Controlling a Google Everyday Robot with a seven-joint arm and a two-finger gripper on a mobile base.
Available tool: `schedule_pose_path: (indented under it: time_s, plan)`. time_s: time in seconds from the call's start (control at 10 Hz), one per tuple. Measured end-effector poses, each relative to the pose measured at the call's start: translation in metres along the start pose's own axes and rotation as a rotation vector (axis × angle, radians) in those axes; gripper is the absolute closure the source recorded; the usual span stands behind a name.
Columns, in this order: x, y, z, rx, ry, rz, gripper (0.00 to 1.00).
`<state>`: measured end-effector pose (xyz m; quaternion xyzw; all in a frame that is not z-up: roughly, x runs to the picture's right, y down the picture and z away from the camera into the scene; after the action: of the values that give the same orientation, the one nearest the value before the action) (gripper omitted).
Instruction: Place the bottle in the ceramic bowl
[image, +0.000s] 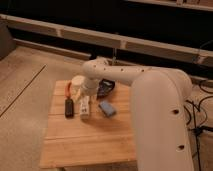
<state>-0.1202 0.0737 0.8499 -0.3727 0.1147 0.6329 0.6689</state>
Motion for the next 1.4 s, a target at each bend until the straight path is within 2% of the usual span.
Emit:
schedule_pose_path:
  time_s: [0.3,0.5,0.7,0.9,1.2,1.4]
  plan:
    - [0.0,-0.005,0.023,-0.063,0.038,-0.004,0.35]
    - [-0.006,-0.012,0.029,-0.078,0.03,-0.005,0.35]
    - [-0.023,-0.019,0.027,-0.057,-0.054,-0.072,0.35]
    - [-0.028,-0.014,0.026,-0.036,-0.107,-0.157,0.35]
    - [-0.015,-0.006,0.039,-0.033,-0.09,-0.217,0.35]
    - [-0.004,-0.005,0.058,-0.021,-0.029,-0.241,0.35]
